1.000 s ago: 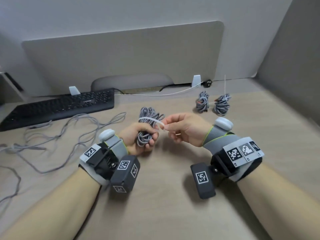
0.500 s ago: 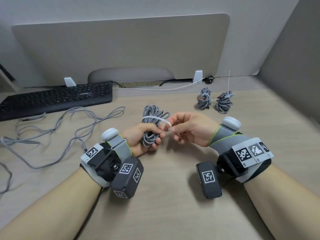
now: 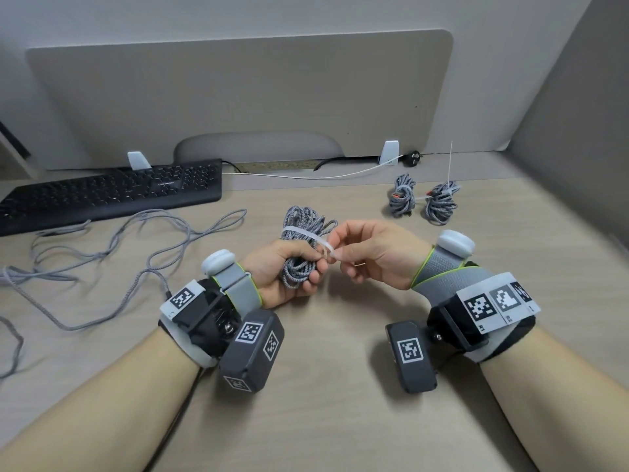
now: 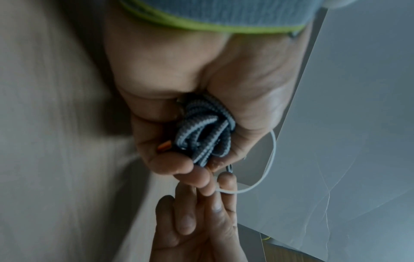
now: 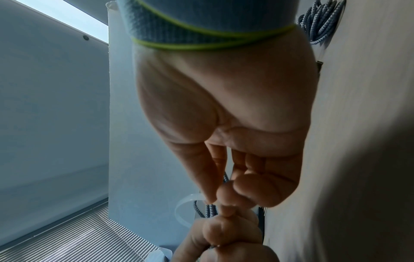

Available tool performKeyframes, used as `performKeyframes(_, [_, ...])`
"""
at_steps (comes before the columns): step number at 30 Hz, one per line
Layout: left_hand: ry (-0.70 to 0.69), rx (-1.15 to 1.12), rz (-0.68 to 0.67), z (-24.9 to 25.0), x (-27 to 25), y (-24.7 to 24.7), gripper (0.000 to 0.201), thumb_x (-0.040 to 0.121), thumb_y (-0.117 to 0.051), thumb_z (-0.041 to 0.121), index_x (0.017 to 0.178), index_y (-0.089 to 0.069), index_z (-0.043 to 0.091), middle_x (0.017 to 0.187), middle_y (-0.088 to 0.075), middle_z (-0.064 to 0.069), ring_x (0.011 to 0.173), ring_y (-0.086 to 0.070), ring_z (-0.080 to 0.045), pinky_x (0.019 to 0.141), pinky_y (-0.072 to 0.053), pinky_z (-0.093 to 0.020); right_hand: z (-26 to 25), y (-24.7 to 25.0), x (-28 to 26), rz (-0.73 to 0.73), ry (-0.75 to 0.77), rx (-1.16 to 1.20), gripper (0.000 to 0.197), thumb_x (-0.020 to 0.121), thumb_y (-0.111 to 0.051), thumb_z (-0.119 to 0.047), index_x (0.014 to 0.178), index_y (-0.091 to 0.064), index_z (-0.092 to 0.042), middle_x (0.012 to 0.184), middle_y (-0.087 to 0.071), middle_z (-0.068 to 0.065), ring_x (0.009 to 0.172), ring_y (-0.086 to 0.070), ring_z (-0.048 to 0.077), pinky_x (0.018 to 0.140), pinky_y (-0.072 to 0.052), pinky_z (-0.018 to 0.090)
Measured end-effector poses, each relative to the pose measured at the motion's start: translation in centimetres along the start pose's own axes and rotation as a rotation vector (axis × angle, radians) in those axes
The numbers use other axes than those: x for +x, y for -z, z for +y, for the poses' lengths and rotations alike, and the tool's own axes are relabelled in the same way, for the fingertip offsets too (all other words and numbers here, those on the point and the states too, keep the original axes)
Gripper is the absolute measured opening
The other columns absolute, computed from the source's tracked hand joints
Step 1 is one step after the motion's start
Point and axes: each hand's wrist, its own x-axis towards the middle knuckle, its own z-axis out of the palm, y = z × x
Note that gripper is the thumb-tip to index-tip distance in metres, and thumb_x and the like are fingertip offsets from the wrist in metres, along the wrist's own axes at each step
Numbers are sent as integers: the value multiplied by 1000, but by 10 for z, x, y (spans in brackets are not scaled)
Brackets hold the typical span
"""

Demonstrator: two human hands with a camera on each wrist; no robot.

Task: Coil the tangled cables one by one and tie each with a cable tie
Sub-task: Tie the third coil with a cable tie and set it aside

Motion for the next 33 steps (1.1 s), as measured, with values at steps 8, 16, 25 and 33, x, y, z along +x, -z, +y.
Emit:
performKeyframes(8, [-43, -59, 87, -2, 3, 1, 14, 89, -48, -2, 81, -57, 5, 70, -56, -6, 51, -55, -14, 44, -45, -22, -2, -2, 0, 7, -8, -45, 21, 87, -55, 11, 86, -60, -9, 59, -57, -2, 45, -50, 11, 40, -40, 20])
performKeyframes(16, [-70, -55, 94, 0, 1, -3, 14, 88, -48, -1, 84, -60, 4, 70, -60, -8, 52, -55, -13, 47, -45, -20, -3, -2, -1, 4, -4, -64, 22, 89, -53, 11, 87, -60, -9, 78, -64, 9, 48, -57, 14, 41, -42, 21])
performKeyframes(25, [-107, 75, 88, 1, -4, -7, 15, 87, -53, -1, 82, -63, 9, 70, -61, -7, 52, -53, -11, 48, -44, -19, -8, -8, -4, 17, -36, -28, 10, 92, -57, -7, 82, -57, -8, 72, -66, 8, 46, -60, 17, 44, -45, 22])
performKeyframes(33, [-241, 182, 196, -4, 0, -10, 18, 72, -66, 2, 90, -63, 2, 77, -57, -18, 55, -59, -20, 44, -46, -25, -10, -10, -5, 106, -62, -92, 18, 90, -60, -3, 77, -52, -11, 56, -55, 7, 33, -45, 12, 33, -27, 15])
